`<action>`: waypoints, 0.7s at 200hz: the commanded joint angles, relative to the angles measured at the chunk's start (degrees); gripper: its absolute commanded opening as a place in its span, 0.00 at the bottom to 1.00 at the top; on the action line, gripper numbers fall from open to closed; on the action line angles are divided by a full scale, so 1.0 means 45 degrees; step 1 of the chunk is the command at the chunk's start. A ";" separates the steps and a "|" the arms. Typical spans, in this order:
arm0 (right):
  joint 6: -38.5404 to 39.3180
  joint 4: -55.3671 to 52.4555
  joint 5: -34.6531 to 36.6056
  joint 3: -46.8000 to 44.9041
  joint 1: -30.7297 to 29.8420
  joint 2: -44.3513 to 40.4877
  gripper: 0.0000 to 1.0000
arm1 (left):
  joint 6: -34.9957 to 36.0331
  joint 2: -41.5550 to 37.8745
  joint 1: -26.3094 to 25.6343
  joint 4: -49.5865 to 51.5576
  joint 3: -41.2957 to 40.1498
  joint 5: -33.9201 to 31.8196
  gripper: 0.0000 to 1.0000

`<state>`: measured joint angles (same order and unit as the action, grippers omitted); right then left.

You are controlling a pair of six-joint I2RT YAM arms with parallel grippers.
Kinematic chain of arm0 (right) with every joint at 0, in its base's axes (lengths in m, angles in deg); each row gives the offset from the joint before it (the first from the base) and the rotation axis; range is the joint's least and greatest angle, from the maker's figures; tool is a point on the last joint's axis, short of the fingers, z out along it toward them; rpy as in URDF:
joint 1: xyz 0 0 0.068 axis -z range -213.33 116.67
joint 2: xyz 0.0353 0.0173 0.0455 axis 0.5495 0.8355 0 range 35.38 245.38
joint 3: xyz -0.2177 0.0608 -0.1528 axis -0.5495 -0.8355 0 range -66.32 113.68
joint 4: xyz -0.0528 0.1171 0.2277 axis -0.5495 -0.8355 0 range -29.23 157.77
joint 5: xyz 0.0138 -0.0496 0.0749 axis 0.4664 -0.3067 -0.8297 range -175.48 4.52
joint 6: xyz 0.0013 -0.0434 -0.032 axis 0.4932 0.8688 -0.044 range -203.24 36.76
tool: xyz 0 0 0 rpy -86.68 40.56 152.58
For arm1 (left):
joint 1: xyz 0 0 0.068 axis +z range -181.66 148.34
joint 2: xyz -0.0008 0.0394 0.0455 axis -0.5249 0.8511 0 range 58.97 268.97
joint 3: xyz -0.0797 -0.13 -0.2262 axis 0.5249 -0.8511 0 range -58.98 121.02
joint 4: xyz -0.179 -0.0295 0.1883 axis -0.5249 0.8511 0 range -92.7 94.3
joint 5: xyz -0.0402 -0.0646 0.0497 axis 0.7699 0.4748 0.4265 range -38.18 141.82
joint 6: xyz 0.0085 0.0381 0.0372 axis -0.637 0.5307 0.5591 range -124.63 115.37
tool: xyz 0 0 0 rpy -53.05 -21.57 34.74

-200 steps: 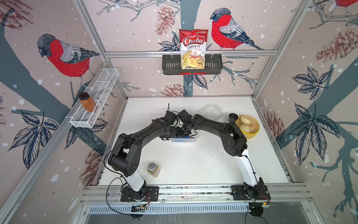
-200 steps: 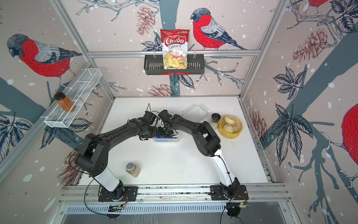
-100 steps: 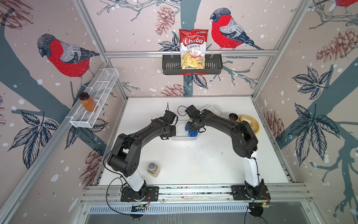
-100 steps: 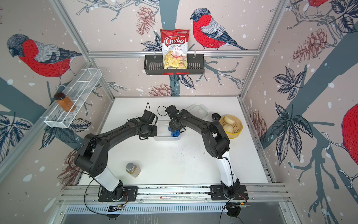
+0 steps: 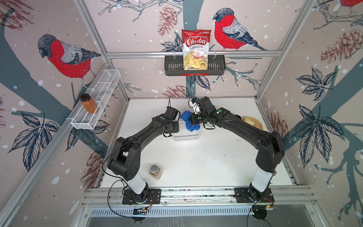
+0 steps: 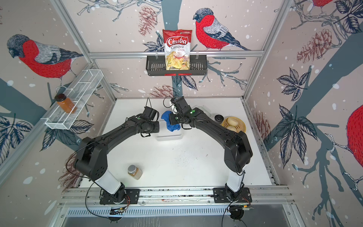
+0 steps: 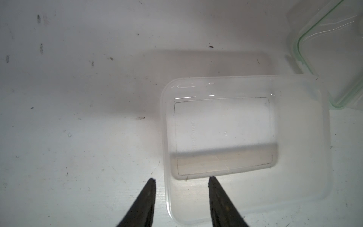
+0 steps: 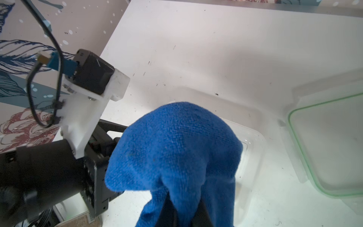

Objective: Wipe the insides of the lunch boxes
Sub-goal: Place the cleaning item at the center of the board.

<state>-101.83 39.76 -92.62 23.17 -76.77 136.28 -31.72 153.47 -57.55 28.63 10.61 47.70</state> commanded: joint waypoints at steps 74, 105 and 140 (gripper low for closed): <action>-0.3063 -0.3236 0.4316 -0.7486 -0.0027 -0.5553 0.00 | -0.0624 -0.3067 0.0257 0.0108 -0.0351 -0.1472 0.46; -0.3378 -0.0980 0.3486 -0.9444 -0.0046 -0.5619 0.08 | -0.0715 -0.3440 0.0341 -0.0088 -0.0795 -0.1531 0.46; -0.3681 0.0859 0.3288 -1.0284 -0.0144 -0.4920 0.48 | -0.0780 -0.3307 0.0411 0.0049 -0.0877 -0.1284 0.46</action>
<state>-116.34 35.30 -77.01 -21.66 -76.95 112.65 -34.65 138.37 -55.94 29.24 6.72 41.95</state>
